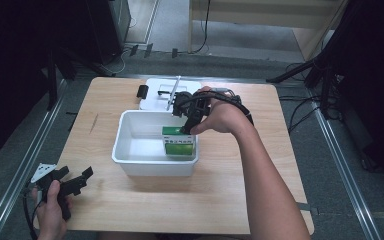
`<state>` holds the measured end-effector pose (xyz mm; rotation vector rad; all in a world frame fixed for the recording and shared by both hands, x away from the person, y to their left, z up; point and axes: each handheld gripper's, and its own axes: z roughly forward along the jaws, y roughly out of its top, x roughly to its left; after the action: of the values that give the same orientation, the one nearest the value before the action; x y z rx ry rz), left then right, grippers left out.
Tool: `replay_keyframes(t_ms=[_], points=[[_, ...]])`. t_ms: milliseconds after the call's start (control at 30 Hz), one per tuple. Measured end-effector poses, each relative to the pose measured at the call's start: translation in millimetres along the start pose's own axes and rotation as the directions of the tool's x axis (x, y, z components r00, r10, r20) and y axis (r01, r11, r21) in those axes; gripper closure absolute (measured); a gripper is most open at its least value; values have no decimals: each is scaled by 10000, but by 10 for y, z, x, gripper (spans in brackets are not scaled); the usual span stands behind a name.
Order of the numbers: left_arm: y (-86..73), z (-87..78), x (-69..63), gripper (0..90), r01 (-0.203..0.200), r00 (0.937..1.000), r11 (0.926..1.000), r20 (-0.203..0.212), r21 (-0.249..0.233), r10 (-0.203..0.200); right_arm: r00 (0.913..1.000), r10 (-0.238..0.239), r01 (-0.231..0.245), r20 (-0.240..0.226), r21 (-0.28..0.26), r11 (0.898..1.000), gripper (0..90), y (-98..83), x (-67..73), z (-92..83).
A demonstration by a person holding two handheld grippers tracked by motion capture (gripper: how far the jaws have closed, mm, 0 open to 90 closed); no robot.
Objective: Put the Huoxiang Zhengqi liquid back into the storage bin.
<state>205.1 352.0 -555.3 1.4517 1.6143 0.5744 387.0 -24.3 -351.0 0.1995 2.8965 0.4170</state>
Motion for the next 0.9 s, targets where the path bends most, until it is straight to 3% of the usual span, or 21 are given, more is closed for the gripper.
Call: replay_keyframes(t_ms=[133, 333, 433, 500, 533, 633, 667, 700, 733, 767, 800, 833, 867, 900], points=[[1, 0, 3, 40, -10, 10000, 10000, 5, 2, 10, 9981, 609, -613, -76, -576, 9965, 417, -128, -54, -89], [-1, 1, 0, 40, -6, 10000, 10000, -30, -21, 6, 9929, 1192, -1183, 62, -831, 9895, 417, -285, -101, -157], [1, -2, 0, 40, -13, 10000, 10000, -25, 7, 13, 9872, 1593, -1573, 96, -1092, 9815, 415, -409, -113, -197], [0, 1, 0, 40, 60, 10000, 10000, -17, -31, -60, 9795, 2006, -1964, 161, -1426, 9701, 416, -555, -133, -238], [0, 1, 0, 40, 69, 10000, 10000, -17, -25, -69, 9795, 2006, -1964, 161, -1426, 9701, 416, -555, -133, -238], [0, 1, -2, 40, 40, 10000, 10000, -40, -41, -40, 9659, 2576, -2480, 247, -1967, 9486, 419, -716, -163, -270], [-1, 1, -2, 40, 45, 10000, 10000, -49, -41, -45, 9491, 3141, -3008, 242, -2263, 9264, 422, -828, -184, -276], [-1, 3, -3, 40, 36, 10000, 10000, -55, -50, -36, 9491, 3141, -3008, 242, -2263, 9264, 422, -828, -184, -276], [-1, 3, -5, 40, 28, 10000, 10000, -69, -51, -28, 9266, 3746, -3536, 343, -2599, 8986, 440, -951, -206, -275], [-1, 1, -6, 40, 19, 10000, 10000, -71, -43, -20, 9266, 3746, -3536, 343, -2599, 8986, 440, -951, -206, -275], [-1, 1, -6, 40, 18, 10000, 10000, -77, -42, -18, 9147, 4030, -3784, 309, -2848, 8807, 444, -1015, -208, -271], [-1, -1, -4, 40, 10, 10000, 10000, -67, -11, -10, 8912, 4530, -4205, 241, -3308, 8448, 438, -1143, -207, -252], [-1, 0, -3, 40, 10, 10000, 10000, -68, -16, -10, 8819, 4709, -4334, 219, -3550, 8283, 433, -1206, -208, -237], [-1, 1, -4, 40, 16, 10000, 10000, -71, -16, -16, 8819, 4709, -4334, 219, -3550, 8283, 433, -1206, -208, -237]])
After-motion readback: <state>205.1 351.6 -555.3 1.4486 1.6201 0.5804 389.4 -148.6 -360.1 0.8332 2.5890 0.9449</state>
